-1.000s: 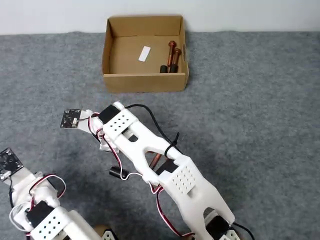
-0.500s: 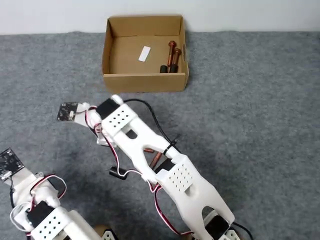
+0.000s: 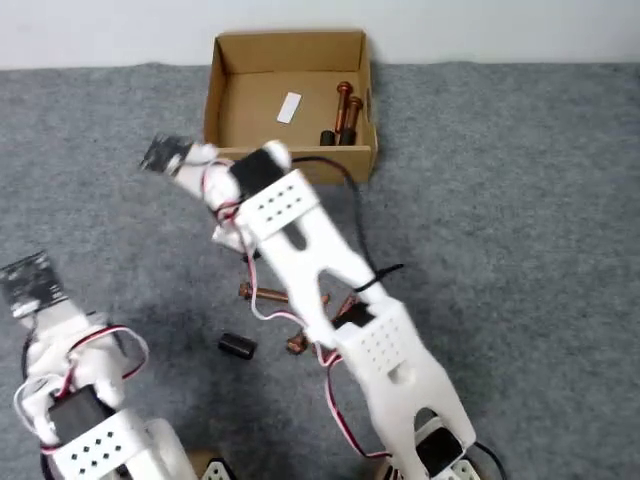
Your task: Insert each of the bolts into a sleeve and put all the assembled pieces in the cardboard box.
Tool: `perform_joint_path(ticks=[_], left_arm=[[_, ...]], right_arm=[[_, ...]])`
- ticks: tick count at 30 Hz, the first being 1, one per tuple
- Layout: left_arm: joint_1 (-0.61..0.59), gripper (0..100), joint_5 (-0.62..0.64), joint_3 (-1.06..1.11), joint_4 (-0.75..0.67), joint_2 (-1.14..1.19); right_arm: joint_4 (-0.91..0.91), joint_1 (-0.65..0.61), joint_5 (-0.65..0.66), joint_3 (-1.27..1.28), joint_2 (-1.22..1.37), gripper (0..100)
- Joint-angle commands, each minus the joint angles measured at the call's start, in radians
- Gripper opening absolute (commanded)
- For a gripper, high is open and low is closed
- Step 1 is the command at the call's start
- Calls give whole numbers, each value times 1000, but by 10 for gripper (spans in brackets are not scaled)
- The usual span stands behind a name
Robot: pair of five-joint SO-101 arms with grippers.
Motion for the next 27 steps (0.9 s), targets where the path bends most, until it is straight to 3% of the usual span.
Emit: perform_joint_path(ticks=[1,9,15,27], left_arm=[[95,6,-2,-102,64,-5],[296,6,-5,-220,107,9],[437,6,11,-320,163,233],[491,6,367,-817,370,908]], right_arm=[[45,73,-52,127,-255,9],[44,211,-80,603,-694,9],[42,341,-175,902,-975,9],[41,615,-448,1290,-1362,9]])
